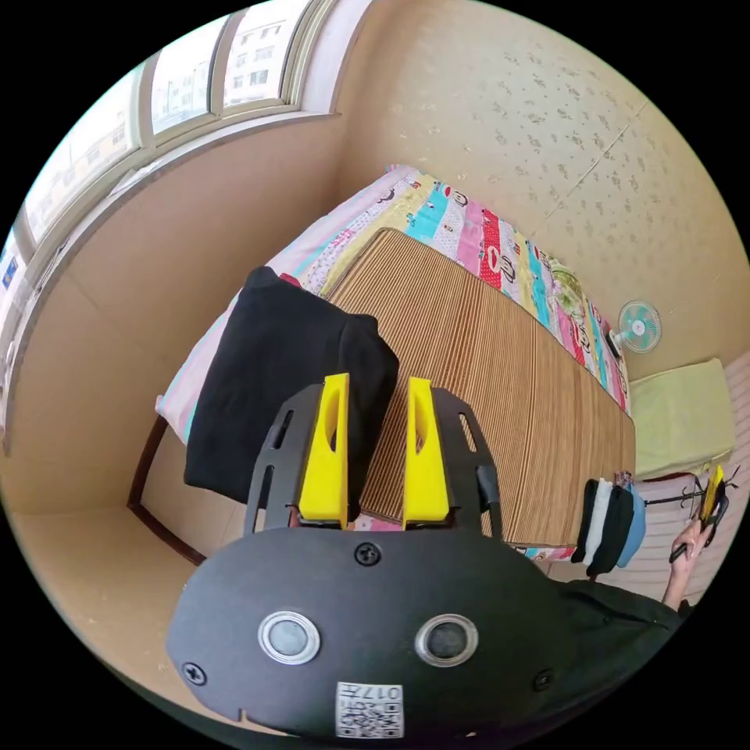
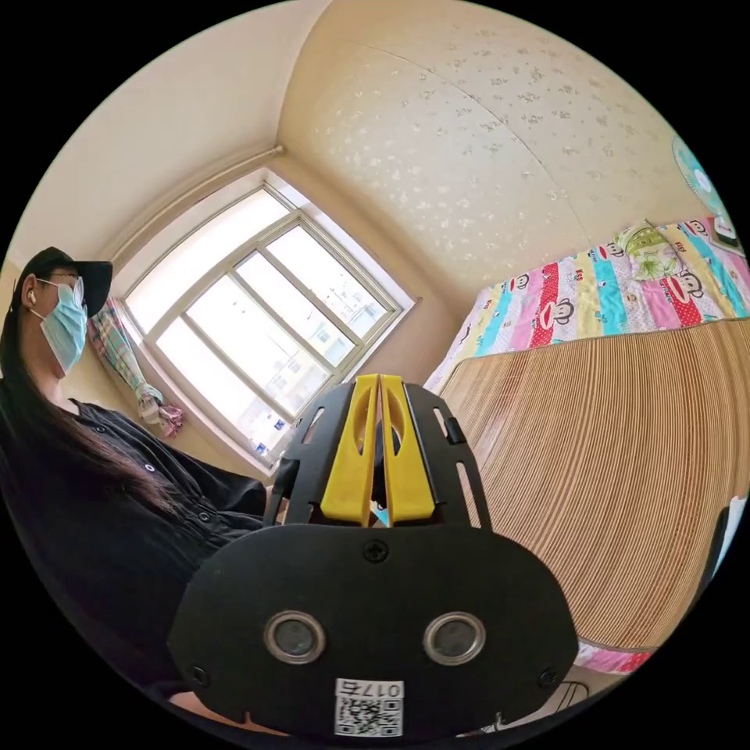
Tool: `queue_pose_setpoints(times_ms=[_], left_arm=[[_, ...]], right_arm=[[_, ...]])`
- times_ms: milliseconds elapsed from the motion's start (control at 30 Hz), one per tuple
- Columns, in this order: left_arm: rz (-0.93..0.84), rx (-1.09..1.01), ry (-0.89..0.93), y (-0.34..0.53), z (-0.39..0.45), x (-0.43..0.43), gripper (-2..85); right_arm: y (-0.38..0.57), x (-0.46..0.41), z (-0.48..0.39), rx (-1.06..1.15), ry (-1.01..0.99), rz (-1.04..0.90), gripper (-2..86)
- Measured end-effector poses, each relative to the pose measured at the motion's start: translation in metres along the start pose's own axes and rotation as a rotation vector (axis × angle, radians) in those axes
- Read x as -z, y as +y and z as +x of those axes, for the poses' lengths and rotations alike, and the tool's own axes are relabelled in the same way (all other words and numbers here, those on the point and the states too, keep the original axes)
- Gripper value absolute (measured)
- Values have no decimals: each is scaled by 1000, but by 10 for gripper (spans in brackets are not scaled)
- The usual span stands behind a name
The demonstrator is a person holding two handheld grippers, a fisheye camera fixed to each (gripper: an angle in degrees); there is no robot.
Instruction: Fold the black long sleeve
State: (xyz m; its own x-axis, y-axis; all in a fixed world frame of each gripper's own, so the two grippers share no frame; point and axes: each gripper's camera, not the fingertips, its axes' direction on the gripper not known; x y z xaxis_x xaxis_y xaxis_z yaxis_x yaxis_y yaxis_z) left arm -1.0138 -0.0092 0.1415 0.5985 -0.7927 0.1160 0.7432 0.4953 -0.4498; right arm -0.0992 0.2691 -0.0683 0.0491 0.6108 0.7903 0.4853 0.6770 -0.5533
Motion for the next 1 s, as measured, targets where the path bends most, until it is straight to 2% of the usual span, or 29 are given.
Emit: queue_pose_setpoints(times_ms=[100, 200, 233, 267, 333, 400, 467, 500, 567, 633, 700, 767, 800, 867, 1000], left_arm=[[-53, -11, -19, -27, -8, -28, 126], [-218, 59, 3, -39, -31, -87, 118], [-327, 88, 19, -35, -42, -114, 101], [-344, 121, 7, -27, -54, -123, 75], [-313, 218, 128, -16, -75, -115, 38], [-274, 275, 348, -3, -95, -101, 28], [-157, 113, 641, 11, -102, -52, 24], [-125, 56, 711, 15, -101, -35, 23], [29, -179, 1004, 30, -86, 45, 19], [116, -378, 1182, 41, -65, 104, 18], [135, -613, 1295, 50, -28, 156, 16], [162, -937, 1414, 71, 31, 214, 15], [154, -1017, 1453, 77, 47, 225, 15], [142, -1290, 1621, 110, 111, 262, 16], [40, -1478, 1809, 165, 204, 279, 14]], right_arm=[[17, -3, -21, 3, 89, -9, 3], [37, 1, -35, -38, 200, -29, 3], [45, 6, -39, -66, 232, -21, 4], [54, 15, -44, -96, 260, -2, 4], [65, 30, -54, -110, 301, 39, 4], [76, 44, -67, -93, 347, 86, 4], [87, 54, -84, -23, 381, 121, 5], [89, 55, -89, 2, 385, 128, 6], [92, 50, -102, 117, 366, 134, 11], [86, 37, -107, 183, 337, 107, 19], [71, 14, -110, 243, 280, 37, 34], [39, -27, -117, 300, 163, -85, 75], [30, -38, -121, 317, 130, -116, 89], [0, -80, -144, 419, 17, -204, 129], [-14, -136, -198, 664, -83, -306, 150]])
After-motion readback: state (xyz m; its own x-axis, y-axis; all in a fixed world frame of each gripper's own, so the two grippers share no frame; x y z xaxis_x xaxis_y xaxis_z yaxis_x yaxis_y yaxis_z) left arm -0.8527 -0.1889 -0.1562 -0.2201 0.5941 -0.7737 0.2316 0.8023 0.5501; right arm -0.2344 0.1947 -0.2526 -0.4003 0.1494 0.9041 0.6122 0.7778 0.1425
